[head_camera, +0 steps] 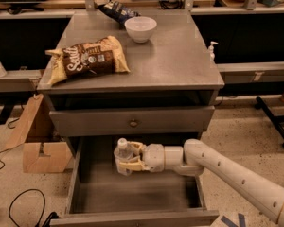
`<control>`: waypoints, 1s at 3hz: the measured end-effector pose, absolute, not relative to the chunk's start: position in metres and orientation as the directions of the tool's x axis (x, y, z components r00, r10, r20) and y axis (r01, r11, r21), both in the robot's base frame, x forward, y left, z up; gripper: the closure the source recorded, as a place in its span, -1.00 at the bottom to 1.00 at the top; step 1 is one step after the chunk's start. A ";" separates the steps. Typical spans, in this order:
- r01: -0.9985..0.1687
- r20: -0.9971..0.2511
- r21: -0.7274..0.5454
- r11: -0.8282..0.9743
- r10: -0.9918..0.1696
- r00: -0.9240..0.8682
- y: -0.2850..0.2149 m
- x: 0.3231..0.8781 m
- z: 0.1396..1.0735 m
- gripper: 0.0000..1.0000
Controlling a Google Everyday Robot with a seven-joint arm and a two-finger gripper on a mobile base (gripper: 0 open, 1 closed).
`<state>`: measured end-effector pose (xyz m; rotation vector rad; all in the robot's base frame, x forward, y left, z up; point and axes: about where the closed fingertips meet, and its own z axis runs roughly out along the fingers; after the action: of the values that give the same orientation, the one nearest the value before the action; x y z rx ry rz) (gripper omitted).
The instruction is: Place blue plastic bottle into middle drawer
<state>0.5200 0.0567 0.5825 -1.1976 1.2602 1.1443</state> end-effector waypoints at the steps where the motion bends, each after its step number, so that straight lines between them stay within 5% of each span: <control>1: -0.999 -1.000 0.006 0.043 -0.020 -0.007 0.077 0.512 0.539 1.00; 3: -0.996 -0.997 0.073 0.052 -0.017 -0.074 0.103 0.515 0.465 1.00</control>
Offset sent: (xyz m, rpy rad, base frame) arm -0.0052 0.0480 -0.1364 0.0429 0.0875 -0.0092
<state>0.5151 0.1028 0.4647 -1.1495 1.3014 1.2158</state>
